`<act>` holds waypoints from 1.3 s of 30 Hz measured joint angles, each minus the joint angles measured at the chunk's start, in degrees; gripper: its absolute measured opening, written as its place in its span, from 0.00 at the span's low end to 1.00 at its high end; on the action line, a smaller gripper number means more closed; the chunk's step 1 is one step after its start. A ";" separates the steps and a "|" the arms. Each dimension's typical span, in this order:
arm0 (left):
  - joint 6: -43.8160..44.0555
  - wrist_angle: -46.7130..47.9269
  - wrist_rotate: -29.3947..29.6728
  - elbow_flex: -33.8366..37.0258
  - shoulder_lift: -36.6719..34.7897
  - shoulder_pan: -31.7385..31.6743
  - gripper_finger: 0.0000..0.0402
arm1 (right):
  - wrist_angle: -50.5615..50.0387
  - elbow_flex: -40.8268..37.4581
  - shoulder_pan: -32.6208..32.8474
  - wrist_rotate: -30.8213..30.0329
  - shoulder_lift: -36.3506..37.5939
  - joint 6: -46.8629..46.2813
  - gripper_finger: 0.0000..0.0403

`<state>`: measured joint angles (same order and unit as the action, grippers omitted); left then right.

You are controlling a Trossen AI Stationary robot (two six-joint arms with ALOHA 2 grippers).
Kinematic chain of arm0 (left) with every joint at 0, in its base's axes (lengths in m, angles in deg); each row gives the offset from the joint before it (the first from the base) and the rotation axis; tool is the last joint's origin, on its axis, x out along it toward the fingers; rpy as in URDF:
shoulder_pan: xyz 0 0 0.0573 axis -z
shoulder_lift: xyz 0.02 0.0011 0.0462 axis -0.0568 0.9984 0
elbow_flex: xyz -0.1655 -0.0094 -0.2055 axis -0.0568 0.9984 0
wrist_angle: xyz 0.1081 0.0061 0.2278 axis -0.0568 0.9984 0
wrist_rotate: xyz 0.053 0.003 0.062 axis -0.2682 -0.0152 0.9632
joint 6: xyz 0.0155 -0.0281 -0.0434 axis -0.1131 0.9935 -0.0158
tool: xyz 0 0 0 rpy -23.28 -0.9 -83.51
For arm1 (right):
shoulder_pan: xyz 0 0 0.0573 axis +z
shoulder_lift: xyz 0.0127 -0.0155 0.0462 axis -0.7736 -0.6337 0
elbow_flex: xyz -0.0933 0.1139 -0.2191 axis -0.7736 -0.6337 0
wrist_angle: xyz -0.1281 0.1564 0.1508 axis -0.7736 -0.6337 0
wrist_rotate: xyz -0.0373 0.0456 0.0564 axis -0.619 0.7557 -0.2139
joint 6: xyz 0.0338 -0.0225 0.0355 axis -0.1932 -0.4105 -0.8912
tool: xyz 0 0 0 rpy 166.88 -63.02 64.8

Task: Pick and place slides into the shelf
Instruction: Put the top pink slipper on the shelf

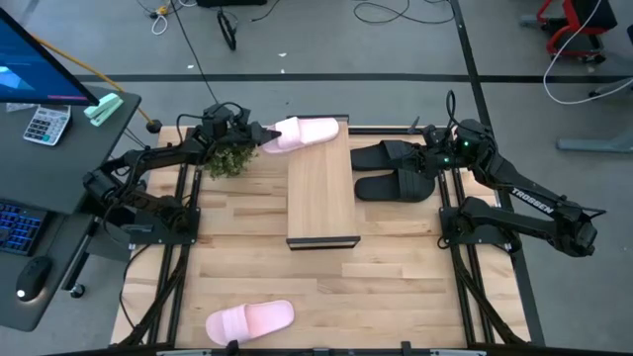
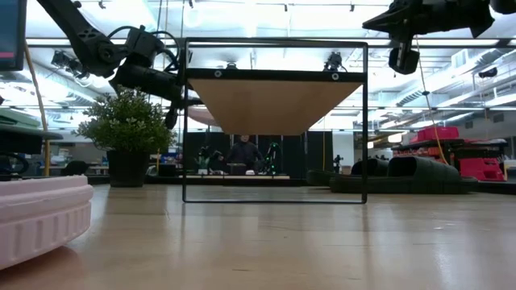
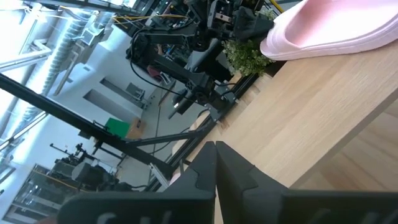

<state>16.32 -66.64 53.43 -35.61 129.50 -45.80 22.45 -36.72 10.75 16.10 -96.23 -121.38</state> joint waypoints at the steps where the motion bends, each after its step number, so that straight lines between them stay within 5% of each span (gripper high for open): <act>1: 0.00 -0.02 0.01 0.01 0.00 0.00 0.20 | -0.02 0.00 0.00 0.00 -0.01 0.00 0.02; 16: -0.90 -1.56 0.91 0.00 0.00 0.04 0.50 | -2.01 0.00 -0.02 0.00 0.00 0.35 0.02; 29: -1.89 -1.90 3.27 0.01 0.00 0.04 0.52 | -2.01 0.00 -0.01 0.01 0.00 1.11 0.02; 39: -2.41 -1.90 -1.32 0.01 0.00 -0.40 0.54 | -2.00 0.00 -0.02 0.02 0.00 1.11 0.02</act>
<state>13.91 -68.55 52.11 -35.61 129.50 -46.20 20.45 -36.72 10.73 16.12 -96.23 -120.26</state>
